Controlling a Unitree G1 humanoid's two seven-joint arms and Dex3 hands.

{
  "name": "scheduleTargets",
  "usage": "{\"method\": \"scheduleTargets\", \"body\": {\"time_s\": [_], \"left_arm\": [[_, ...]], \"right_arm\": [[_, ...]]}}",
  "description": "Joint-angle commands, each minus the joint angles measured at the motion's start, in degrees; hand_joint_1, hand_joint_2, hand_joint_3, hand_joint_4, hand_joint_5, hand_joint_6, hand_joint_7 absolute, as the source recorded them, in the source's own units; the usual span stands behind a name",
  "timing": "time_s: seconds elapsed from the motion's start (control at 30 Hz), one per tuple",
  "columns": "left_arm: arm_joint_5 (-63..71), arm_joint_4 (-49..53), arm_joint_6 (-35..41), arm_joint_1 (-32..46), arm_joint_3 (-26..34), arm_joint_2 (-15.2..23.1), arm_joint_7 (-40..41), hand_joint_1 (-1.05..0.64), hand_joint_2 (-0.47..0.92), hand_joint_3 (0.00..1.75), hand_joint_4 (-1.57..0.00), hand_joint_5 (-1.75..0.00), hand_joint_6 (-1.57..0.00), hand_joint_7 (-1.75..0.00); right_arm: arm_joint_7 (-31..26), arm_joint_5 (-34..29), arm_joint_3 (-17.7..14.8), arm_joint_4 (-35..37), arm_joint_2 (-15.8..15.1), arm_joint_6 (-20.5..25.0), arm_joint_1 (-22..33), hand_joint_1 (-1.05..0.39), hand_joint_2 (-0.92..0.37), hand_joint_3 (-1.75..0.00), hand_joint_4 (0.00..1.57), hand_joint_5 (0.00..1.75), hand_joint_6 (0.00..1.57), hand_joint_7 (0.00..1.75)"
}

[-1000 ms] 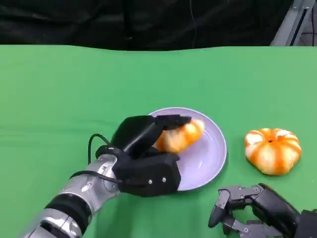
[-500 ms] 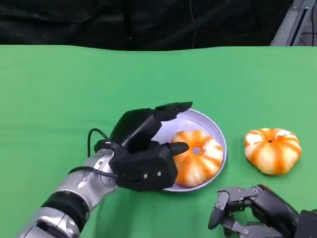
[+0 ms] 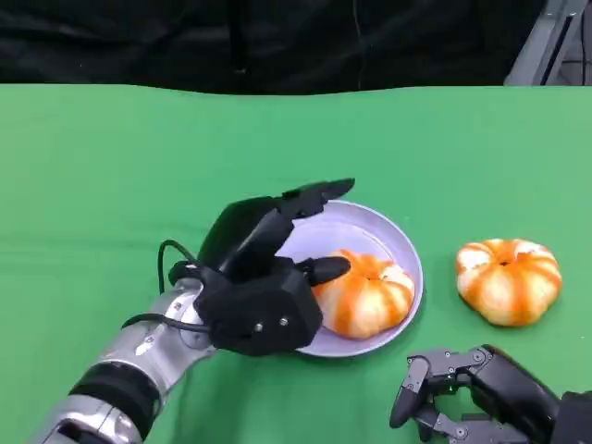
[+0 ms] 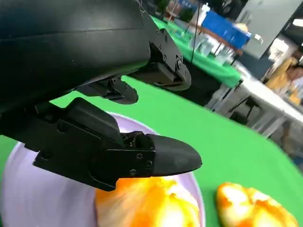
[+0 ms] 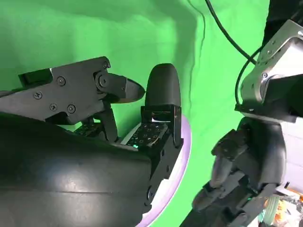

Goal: Grasp the bread from the table and place it into the plate.

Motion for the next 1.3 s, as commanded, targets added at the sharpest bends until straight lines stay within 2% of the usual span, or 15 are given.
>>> {"method": "scheduleTargets", "body": {"time_s": [0.03,0.3,0.77,1.07,1.3], "left_arm": [[-2.23,-2.06,-2.60,1.64,2.49,1.47,1.58,-0.88,0.92,0.57,-0.53,0.00,-0.42,0.00],[-6.82,-7.38,-5.41,5.51,7.66,2.10,1.60,-0.88,0.92,0.56,-0.59,-0.03,-0.43,-0.01],[-18.10,-18.28,-9.62,15.58,13.52,2.55,-9.77,-0.87,0.92,0.49,-0.66,-0.02,-0.47,-0.01],[-21.76,-17.27,-16.61,18.74,16.55,2.79,-13.51,-0.82,0.92,0.46,-0.71,-0.03,-0.50,-0.02],[-31.96,-17.82,-18.27,21.79,18.92,0.09,-20.45,-0.78,0.92,0.42,-0.75,-0.03,-0.50,-0.01]], "right_arm": [[0.29,0.84,-0.51,0.43,-0.89,-0.24,-0.32,-0.09,-0.88,-0.53,0.69,1.59,0.78,1.13],[0.21,0.86,-0.53,0.27,-1.02,0.08,-0.22,-0.08,-0.89,-0.52,0.70,1.56,0.79,1.12],[0.31,0.60,-0.46,1.30,-1.43,-1.11,-0.54,-0.08,-0.92,-0.48,0.71,1.57,0.78,1.10],[0.53,0.81,-0.59,1.41,-1.48,-1.15,-0.57,-0.09,-0.91,-0.48,0.71,1.56,0.79,1.10],[0.77,0.94,-0.63,1.73,-1.70,-1.34,-0.68,-0.08,-0.91,-0.49,0.71,1.57,0.79,1.10]]}}
